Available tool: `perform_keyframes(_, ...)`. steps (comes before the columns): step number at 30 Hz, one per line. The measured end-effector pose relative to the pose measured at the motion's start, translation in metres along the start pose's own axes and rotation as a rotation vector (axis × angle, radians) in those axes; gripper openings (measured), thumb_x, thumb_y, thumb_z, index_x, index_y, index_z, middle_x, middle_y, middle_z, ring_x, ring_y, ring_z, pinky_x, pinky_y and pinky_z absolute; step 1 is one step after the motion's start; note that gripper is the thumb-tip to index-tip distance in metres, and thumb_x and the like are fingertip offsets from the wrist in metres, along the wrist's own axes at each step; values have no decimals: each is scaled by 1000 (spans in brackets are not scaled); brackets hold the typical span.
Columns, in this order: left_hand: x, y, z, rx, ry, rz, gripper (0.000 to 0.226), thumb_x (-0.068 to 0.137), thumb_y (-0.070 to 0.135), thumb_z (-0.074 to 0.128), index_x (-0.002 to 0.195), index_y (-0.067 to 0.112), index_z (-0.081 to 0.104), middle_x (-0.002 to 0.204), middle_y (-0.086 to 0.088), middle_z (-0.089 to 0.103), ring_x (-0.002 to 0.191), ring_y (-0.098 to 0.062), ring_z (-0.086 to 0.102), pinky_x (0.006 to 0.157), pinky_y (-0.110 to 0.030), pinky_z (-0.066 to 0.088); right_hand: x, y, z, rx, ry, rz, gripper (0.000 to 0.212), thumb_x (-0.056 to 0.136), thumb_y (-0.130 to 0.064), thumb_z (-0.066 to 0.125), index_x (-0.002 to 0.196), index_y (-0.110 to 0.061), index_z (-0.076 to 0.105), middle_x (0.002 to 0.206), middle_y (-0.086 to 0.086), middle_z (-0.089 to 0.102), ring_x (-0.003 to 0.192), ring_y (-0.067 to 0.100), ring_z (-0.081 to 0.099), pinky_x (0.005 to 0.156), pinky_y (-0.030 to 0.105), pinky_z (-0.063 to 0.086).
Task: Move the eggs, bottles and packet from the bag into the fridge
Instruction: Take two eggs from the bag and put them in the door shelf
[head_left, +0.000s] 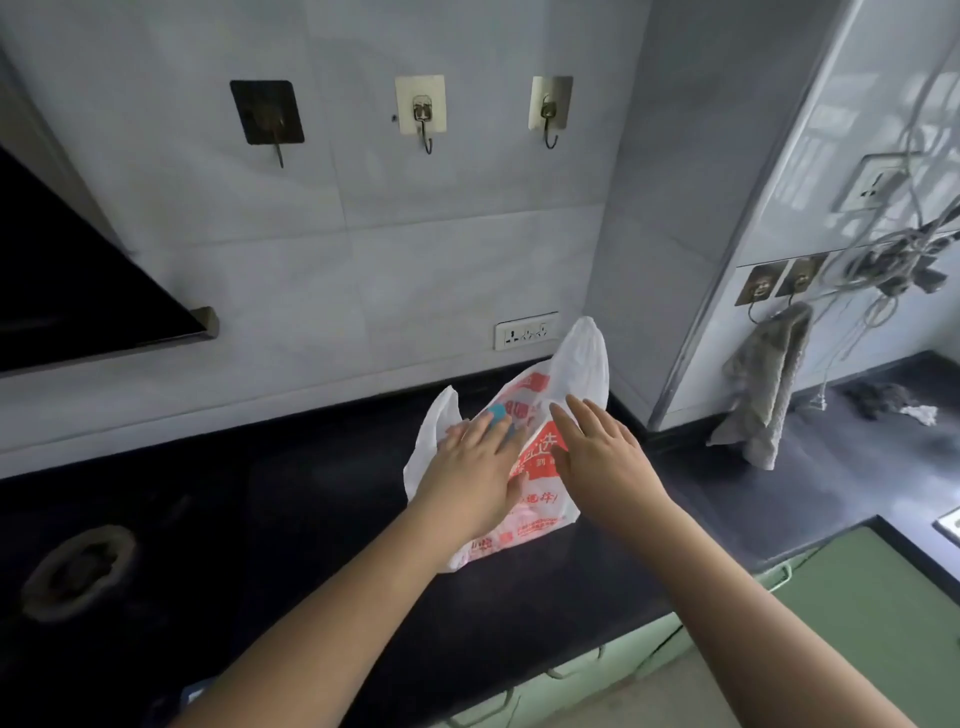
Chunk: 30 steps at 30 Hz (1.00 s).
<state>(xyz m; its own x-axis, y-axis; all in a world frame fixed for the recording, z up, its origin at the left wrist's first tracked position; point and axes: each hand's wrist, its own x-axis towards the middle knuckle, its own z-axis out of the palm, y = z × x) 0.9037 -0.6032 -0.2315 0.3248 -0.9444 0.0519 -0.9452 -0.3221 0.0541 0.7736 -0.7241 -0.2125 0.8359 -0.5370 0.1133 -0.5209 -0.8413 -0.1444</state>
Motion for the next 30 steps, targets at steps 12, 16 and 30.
perform_keyframes(12, 26, -34, 21, -37, -72, -95, 57, 103, 50, 22, 153, 24, 21, 160, -1, 28, 147, -22, 24, 120, -43, 19, 82, -12, 12, -48, -56, -118, 58, 93, -21, 59, 146, -18, 34, 157, 0, 28, 145, 20, 22, 117, 36, 16)
perform_keyframes(16, 28, -43, 23, -50, -42, -115, 51, 105, 43, 24, 152, 24, 27, 158, -2, 31, 145, -21, 27, 119, -41, 21, 111, -3, 15, -32, -114, -67, 48, 90, -15, 62, 135, -19, 47, 140, -1, 51, 127, 21, 48, 109, 36, 33)
perform_keyframes(30, 29, -53, 31, -148, 123, -293, 48, 99, 31, 52, 144, 24, 39, 151, 2, 40, 132, -14, 46, 97, -28, 48, 125, 66, 30, -118, -287, -132, 79, 87, -43, 65, 151, -22, 23, 158, 2, 24, 143, 23, 27, 111, 43, 29)
